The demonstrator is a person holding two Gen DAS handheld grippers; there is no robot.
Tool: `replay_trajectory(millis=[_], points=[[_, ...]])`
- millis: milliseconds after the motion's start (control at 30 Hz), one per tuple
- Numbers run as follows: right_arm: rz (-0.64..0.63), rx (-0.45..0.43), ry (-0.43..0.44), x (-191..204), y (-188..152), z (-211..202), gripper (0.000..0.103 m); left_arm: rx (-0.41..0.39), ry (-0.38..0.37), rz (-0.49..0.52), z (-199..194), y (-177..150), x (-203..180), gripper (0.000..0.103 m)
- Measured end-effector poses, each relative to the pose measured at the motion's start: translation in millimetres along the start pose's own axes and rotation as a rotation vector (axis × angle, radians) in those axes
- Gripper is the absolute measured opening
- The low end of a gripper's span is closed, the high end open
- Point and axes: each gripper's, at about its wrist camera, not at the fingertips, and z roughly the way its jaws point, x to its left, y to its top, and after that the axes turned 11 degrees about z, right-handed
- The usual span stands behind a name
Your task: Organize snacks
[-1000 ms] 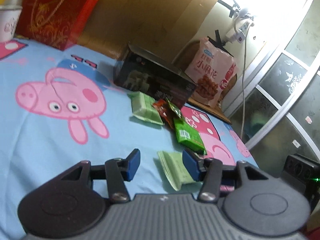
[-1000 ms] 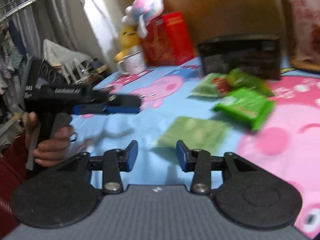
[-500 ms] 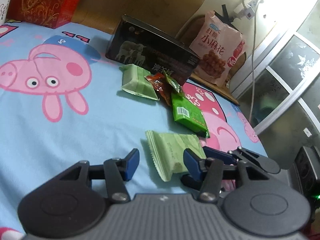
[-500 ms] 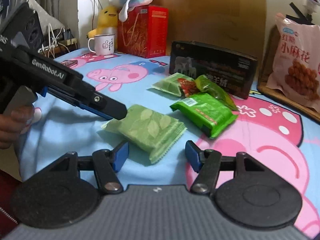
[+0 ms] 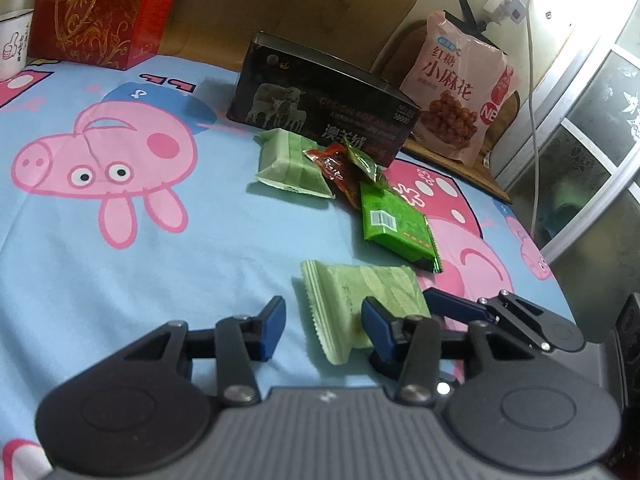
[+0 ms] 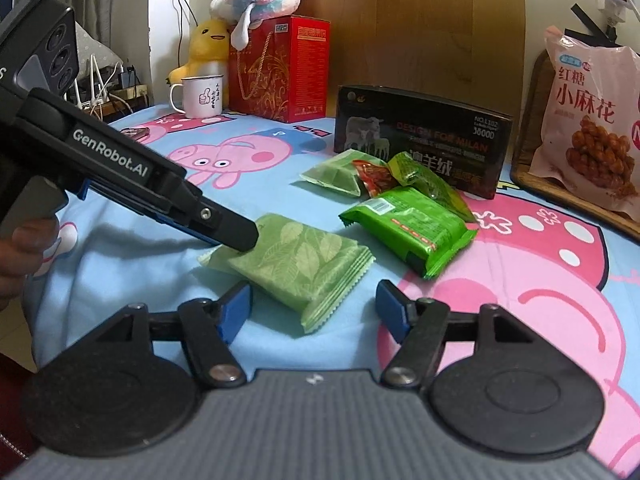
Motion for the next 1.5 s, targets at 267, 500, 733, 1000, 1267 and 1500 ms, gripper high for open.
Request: replay_trajectory(millis=[267, 500, 733, 1000, 1267, 1500], points=[[0.012, -0.002, 0.010, -0.5, -0.4, -1.6, 0.071, 0.000, 0.010, -0.001, 0.2, 0.2, -1.7, 0.044], [0.014, -0.004, 0.009, 0.3, -0.8, -2.1, 0.071, 0.002, 0.018, 0.007, 0.4, 0.7, -2.7, 0.044], [0.008, -0.002, 0.009, 0.9, -0.6, -1.9, 0.071, 0.002, 0.026, 0.016, 0.7, 1.0, -4.4, 0.044], [0.002, -0.004, 0.031, 3.8, -1.2, -2.2, 0.060, 0.001, 0.040, 0.030, 0.4, 0.6, -7.4, 0.044], [0.004, -0.014, 0.051, 7.5, -2.4, -3.2, 0.044, 0.006, 0.050, 0.032, 0.5, 1.6, -7.7, 0.044], [0.022, -0.012, 0.065, 5.5, -2.5, -3.8, 0.046, 0.008, 0.056, 0.035, 1.1, 2.4, -8.3, 0.044]])
